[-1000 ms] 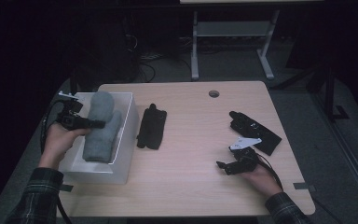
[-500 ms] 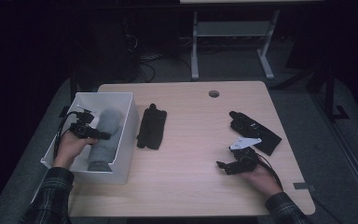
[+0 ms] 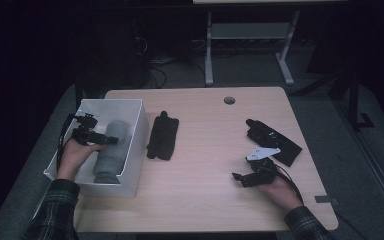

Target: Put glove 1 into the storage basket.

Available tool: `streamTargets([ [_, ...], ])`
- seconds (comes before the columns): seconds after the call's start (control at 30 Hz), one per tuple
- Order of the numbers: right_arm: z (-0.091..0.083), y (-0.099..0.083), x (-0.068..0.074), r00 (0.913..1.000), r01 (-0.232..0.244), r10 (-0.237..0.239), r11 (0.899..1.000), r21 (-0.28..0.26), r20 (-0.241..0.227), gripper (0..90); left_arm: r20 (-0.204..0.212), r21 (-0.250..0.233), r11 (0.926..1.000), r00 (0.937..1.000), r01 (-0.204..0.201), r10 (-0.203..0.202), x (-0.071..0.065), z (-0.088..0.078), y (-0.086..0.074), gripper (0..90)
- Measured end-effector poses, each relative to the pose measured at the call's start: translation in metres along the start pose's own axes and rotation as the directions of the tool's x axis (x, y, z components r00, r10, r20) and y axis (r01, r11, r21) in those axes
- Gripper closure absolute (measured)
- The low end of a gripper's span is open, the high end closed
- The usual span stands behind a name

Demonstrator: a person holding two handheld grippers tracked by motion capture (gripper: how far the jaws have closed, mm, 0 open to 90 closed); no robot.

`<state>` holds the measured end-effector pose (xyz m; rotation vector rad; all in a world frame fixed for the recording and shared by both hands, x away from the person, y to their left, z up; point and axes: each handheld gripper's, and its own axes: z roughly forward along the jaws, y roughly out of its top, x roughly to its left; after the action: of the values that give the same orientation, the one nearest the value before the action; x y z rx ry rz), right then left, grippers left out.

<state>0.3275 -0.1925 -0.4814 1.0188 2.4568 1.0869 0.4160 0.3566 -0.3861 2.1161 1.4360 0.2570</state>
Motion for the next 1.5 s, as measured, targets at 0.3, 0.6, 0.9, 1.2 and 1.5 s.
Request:
streamTargets([
  [0.3, 0.000, 0.000, 0.000, 1.0000, 0.000, 0.000, 1.000, 0.000, 0.000, 17.4, 0.050, -0.130, 0.9899, 0.9968, -0.056, 0.063, -0.027, -0.045, 0.027, 19.8],
  [0.6, 0.000, 0.000, 0.000, 1.0000, -0.002, 0.002, 1.000, 0.001, 0.001, 17.4, 0.103, -0.149, 0.9779, 0.9813, -0.146, 0.163, -0.075, -0.050, 0.042, 19.8],
  [0.9, 0.000, 0.000, 0.000, 1.0000, -0.002, 0.002, 1.000, 0.000, 0.000, 17.3, 0.160, -0.167, 0.9614, 0.9561, -0.219, 0.245, -0.127, -0.038, 0.049, 18.5],
  [1.2, 0.000, 0.000, 0.001, 1.0000, -0.002, 0.002, 1.000, 0.000, -0.001, 17.4, 0.208, -0.181, 0.9436, 0.9269, -0.278, 0.312, -0.174, -0.016, 0.047, 15.9],
  [1.5, 0.000, 0.000, 0.001, 1.0000, -0.002, 0.002, 1.000, 0.001, -0.003, 17.3, 0.241, -0.174, 0.9306, 0.9025, -0.322, 0.357, -0.204, 0.009, 0.036, 16.0],
])
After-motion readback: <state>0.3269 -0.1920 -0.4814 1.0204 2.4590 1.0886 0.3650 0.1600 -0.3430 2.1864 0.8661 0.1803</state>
